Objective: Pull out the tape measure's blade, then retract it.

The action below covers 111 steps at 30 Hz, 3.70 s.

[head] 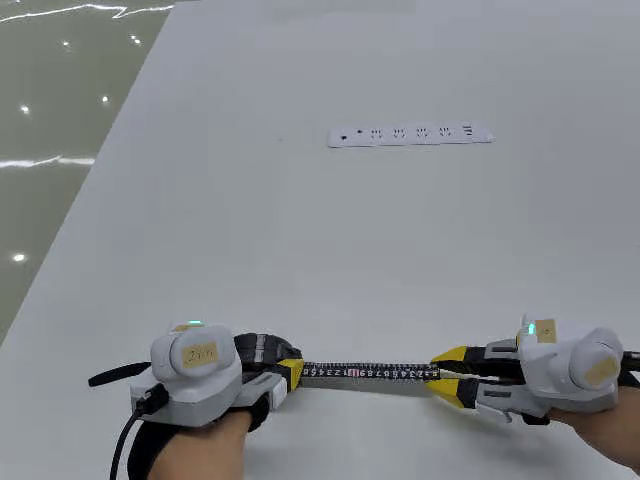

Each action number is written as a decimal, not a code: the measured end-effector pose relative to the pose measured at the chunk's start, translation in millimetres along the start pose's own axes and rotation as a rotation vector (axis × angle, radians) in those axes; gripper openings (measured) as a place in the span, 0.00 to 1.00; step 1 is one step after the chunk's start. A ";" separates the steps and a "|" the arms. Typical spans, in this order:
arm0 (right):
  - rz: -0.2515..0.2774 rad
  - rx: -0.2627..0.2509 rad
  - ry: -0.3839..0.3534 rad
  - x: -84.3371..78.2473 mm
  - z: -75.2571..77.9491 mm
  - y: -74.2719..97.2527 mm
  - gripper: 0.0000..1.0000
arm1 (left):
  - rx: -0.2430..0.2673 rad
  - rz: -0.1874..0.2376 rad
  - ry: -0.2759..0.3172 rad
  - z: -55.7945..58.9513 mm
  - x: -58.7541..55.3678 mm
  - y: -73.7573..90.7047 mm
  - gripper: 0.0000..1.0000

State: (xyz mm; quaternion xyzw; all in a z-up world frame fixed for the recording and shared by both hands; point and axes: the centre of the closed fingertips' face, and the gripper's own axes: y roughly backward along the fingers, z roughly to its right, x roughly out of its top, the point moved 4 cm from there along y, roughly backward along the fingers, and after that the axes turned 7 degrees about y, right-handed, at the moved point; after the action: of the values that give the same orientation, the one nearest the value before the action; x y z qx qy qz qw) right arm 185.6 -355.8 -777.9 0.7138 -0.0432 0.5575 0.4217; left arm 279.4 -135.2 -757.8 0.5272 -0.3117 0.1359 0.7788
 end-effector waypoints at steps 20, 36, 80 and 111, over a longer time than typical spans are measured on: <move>0.011 0.052 0.033 19.3 -8.8 -25.9 0.13 | -0.037 -0.014 0.014 -1.8 2.0 0.9 0.56; 0.027 0.081 0.033 30.1 -8.3 -43.4 0.13 | -0.046 -0.018 0.043 -2.3 3.0 1.4 0.56; 0.038 0.134 0.000 37.7 -13.1 -58.0 0.12 | -0.001 0.006 0.017 3.4 0.5 0.2 0.58; 0.052 0.110 -0.043 30.3 -21.2 -59.9 0.12 | 0.066 0.005 -0.055 3.8 -3.0 -5.8 0.59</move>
State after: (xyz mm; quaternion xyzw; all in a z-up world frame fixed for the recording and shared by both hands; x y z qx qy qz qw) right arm 212.8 -291.3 -785.4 0.7465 -0.0399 0.5541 0.3662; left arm 278.9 -140.7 -763.0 0.5552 -0.3295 0.1334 0.7519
